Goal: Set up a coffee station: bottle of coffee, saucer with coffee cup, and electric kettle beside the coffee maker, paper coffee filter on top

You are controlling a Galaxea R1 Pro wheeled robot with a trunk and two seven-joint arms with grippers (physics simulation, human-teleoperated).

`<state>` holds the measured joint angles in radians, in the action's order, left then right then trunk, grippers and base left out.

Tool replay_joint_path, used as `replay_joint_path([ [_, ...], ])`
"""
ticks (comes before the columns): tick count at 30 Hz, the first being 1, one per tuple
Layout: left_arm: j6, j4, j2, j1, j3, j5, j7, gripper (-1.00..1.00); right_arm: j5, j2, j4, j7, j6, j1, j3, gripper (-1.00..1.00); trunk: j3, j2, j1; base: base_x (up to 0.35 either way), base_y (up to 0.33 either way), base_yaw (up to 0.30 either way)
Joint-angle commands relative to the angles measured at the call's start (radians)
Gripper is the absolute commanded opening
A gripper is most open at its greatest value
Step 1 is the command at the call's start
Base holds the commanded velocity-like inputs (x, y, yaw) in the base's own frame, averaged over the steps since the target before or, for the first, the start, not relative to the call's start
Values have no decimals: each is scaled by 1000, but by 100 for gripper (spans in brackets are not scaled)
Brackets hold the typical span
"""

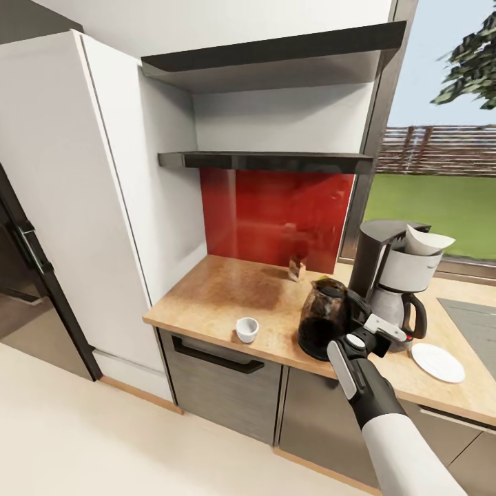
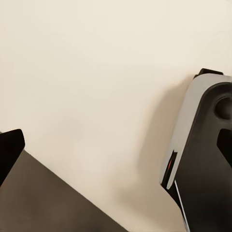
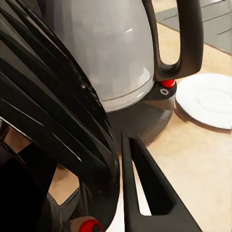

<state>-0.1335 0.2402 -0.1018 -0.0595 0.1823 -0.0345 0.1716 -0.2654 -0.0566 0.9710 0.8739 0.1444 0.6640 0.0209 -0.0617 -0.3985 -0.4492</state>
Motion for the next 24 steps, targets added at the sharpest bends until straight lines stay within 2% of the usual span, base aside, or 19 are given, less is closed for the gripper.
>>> replay_joint_path([
  [1, -2, 2, 0, 0, -1, -4, 2, 100, -14, 0, -7, 4, 11, 0, 2, -100, -2, -2, -1, 16, 0, 0],
  [24, -2, 1, -1, 0, -1, -5, 2, 100, -14, 0, -9, 2, 11, 0, 2, -100, -2, -2, -1, 19, 0, 0],
])
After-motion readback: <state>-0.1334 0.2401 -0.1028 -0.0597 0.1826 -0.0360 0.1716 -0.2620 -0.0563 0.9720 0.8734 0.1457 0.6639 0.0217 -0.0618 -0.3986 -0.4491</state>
